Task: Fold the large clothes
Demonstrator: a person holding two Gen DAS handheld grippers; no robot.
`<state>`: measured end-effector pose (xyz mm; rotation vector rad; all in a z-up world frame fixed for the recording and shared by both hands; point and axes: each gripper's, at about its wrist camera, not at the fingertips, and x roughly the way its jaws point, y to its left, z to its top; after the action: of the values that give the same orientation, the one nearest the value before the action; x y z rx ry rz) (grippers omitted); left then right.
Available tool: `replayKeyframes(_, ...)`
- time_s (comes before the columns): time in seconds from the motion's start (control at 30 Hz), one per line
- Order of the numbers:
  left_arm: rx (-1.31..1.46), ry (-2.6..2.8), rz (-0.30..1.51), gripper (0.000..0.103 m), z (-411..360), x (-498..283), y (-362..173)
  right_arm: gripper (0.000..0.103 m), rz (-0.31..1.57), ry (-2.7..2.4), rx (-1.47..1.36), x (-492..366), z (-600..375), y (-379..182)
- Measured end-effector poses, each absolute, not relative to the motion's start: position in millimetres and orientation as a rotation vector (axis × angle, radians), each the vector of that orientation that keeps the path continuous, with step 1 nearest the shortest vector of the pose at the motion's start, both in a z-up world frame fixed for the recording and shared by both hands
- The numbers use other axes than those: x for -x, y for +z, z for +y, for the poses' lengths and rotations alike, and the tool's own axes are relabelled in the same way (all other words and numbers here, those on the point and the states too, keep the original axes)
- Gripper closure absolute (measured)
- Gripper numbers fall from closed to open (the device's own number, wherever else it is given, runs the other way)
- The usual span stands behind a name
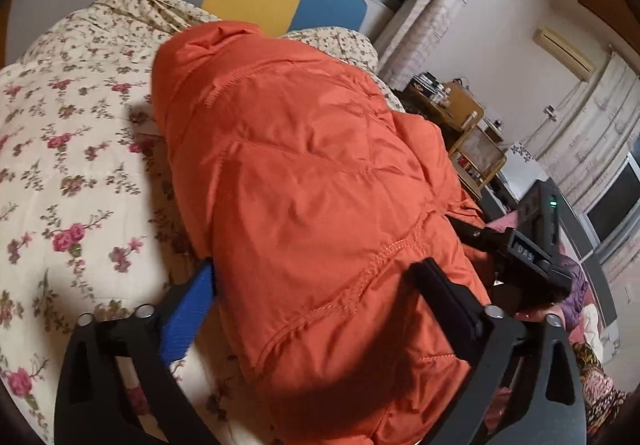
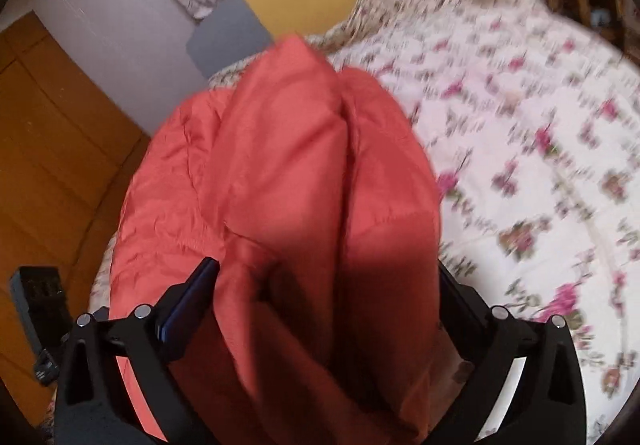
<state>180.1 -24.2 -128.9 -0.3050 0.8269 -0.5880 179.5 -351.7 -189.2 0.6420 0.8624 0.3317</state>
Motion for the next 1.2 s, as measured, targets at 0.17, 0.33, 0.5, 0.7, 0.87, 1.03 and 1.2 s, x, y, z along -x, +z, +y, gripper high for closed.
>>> replayKeyframes(0.17,0.318,-0.570,0.864,0.003,-31,-195,-139,0.011,0.952,0.513,-0.763,-211,-346,-208)
replayKeyframes(0.33,0.187,-0.541,0.765,0.012,-38,-183,-122,0.030,0.869,0.572,-0.722,-210,-332,-187)
replayKeyframes(0.5,0.168,-0.524,0.684,0.015,-22,-176,-103,0.030,0.808,0.603,-0.666,-203,-305,-168)
replayKeyframes(0.7,0.175,-0.464,0.592,0.017,20,-156,-86,0.030,0.763,0.661,-0.624,-209,-257,-154)
replayKeyframes(0.87,0.200,-0.370,0.548,0.017,70,-140,-78,0.030,0.760,0.737,-0.562,-222,-191,-147)
replayKeyframes(1.03,0.231,-0.256,0.535,0.017,123,-126,-79,0.030,0.789,0.809,-0.499,-237,-117,-152)
replayKeyframes(1.2,0.272,-0.135,0.559,0.017,175,-118,-92,0.030,0.821,0.839,-0.424,-244,-53,-162)
